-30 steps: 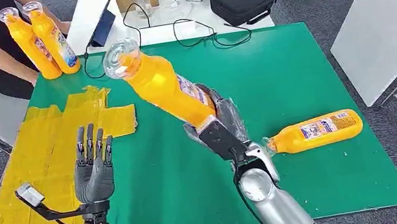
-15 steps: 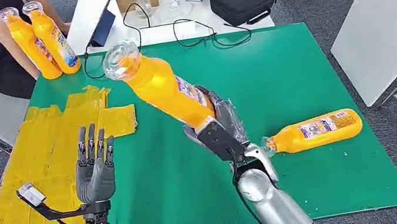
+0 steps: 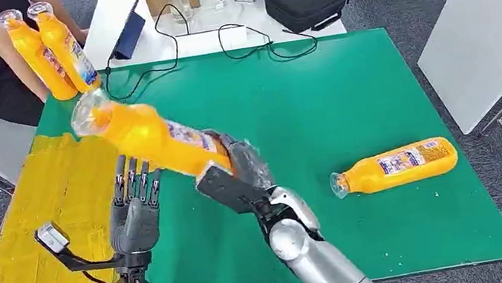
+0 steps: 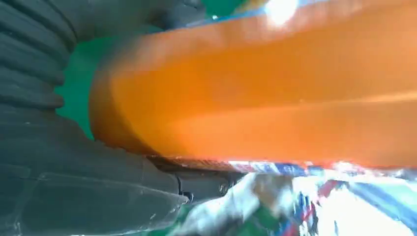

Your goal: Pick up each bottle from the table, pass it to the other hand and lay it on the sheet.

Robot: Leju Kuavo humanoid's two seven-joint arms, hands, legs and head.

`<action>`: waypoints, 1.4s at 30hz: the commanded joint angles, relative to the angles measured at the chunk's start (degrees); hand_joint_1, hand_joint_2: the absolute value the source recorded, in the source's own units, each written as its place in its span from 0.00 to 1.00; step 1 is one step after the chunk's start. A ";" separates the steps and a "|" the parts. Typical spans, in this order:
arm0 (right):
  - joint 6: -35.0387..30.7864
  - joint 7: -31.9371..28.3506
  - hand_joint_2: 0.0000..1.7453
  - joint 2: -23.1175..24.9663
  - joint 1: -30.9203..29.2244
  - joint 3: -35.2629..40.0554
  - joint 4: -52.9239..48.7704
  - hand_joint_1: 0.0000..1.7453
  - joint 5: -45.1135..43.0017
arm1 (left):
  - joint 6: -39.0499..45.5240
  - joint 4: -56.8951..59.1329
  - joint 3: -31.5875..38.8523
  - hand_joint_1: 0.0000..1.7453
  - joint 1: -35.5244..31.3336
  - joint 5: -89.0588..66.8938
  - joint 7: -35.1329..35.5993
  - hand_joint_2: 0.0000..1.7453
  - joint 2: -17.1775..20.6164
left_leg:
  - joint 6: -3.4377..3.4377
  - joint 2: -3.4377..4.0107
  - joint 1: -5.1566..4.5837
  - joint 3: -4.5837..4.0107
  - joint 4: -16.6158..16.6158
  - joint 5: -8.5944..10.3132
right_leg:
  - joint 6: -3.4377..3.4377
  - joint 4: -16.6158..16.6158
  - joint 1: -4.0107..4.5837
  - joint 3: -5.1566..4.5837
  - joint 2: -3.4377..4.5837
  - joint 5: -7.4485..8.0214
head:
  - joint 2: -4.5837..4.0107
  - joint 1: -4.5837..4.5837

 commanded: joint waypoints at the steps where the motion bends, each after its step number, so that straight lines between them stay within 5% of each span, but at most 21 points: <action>1: -1.16 0.16 1.00 0.13 -4.35 8.94 11.52 1.00 -2.14 | 0.97 -0.60 -1.27 0.00 -1.53 -0.20 1.07 1.00 -0.55 | 0.10 0.04 -0.02 0.24 -0.07 -0.05 | -0.11 -0.08 0.03 0.25 -0.08 -0.05 | 0.00 0.00; 32: 0.88 3.60 1.00 0.64 -4.37 15.37 13.97 1.00 -2.66 | 6.29 -2.77 -2.91 0.00 -2.19 -11.91 0.73 1.00 0.24 | 0.10 -0.07 -0.03 0.19 -0.07 -0.02 | -0.10 -0.08 0.02 0.21 -0.18 -0.06 | 0.00 -0.02; 42: 1.74 5.72 1.00 0.64 -6.80 17.94 13.63 1.00 -2.53 | 0.63 3.26 -8.45 0.00 -4.62 -18.85 3.53 1.00 0.62 | 0.09 -0.14 -0.03 0.15 -0.06 0.01 | -0.09 -0.06 0.01 0.15 -0.24 -0.06 | 0.00 0.00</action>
